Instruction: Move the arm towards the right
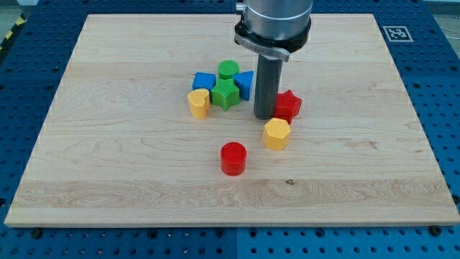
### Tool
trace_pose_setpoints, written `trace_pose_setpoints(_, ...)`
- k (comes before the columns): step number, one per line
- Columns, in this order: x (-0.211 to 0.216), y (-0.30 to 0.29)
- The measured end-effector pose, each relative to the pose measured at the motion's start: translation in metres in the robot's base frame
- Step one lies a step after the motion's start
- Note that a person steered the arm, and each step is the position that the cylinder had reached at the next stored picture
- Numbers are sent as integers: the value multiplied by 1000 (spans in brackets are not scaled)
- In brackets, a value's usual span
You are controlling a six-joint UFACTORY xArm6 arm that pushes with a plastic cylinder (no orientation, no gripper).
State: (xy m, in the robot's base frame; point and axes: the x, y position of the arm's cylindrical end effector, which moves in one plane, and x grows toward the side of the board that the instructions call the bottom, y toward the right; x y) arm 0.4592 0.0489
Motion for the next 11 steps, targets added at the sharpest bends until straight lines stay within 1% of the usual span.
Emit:
trace_pose_setpoints(1,7,0)
trace_pose_setpoints(3,1,0)
trace_pose_setpoints(5,-24,12)
trace_pose_setpoints(7,-38,37)
trace_pose_setpoints(10,-79,54)
trace_pose_setpoints(11,-83,60)
